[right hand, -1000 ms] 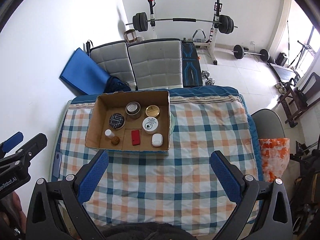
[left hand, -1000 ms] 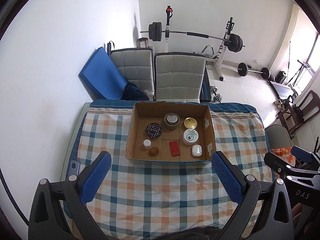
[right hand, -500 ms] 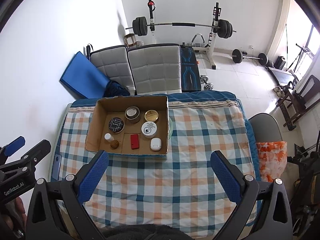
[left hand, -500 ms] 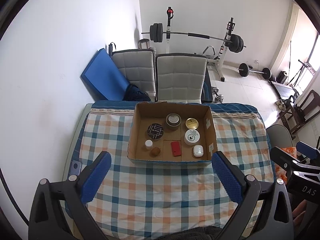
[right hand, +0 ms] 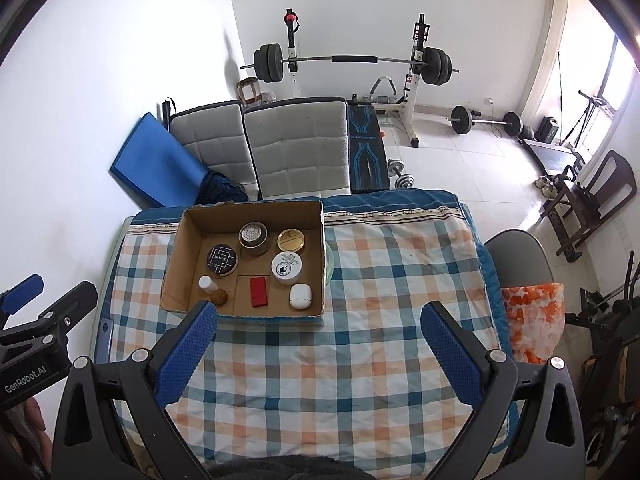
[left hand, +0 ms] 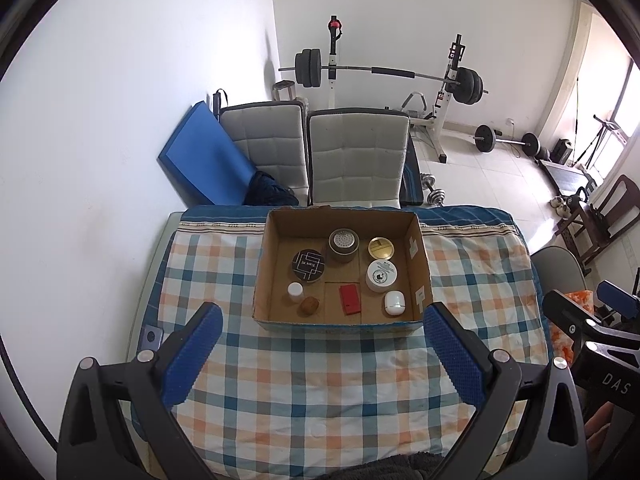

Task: Organize rigid objects

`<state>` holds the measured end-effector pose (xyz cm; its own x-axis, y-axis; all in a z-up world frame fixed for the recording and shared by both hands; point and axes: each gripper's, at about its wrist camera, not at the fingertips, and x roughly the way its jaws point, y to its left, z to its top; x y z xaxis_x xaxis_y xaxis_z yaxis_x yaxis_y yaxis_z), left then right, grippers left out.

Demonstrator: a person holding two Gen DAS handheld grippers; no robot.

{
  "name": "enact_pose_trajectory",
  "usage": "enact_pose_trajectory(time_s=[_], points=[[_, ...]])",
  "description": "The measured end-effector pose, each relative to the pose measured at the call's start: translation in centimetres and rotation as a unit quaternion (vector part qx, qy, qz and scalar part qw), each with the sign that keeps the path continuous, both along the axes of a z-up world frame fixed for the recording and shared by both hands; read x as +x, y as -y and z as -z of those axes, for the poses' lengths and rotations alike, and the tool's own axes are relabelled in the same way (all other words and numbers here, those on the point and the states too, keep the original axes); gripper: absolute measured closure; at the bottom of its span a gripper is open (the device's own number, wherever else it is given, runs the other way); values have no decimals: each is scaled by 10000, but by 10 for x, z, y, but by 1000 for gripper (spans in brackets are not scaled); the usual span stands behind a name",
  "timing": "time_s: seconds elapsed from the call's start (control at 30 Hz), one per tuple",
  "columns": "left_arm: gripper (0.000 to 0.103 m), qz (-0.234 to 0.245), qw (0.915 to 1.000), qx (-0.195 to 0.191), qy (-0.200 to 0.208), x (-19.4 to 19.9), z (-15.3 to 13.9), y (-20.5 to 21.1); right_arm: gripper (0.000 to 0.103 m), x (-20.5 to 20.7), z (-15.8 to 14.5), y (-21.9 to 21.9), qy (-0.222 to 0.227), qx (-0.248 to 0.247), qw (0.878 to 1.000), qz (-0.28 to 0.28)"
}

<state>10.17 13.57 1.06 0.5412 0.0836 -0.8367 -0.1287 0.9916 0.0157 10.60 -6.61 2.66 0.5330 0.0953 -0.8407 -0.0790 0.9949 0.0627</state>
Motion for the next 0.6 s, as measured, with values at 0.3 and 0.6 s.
enact_pose_trajectory(time_s=[0.3, 0.6], points=[[0, 108, 9999, 53, 33, 4, -1, 3, 0, 0, -1, 3, 18, 36, 10000, 91], [0, 201, 9998, 55, 63, 7, -2, 5, 0, 1, -1, 5, 53, 47, 9998, 212]])
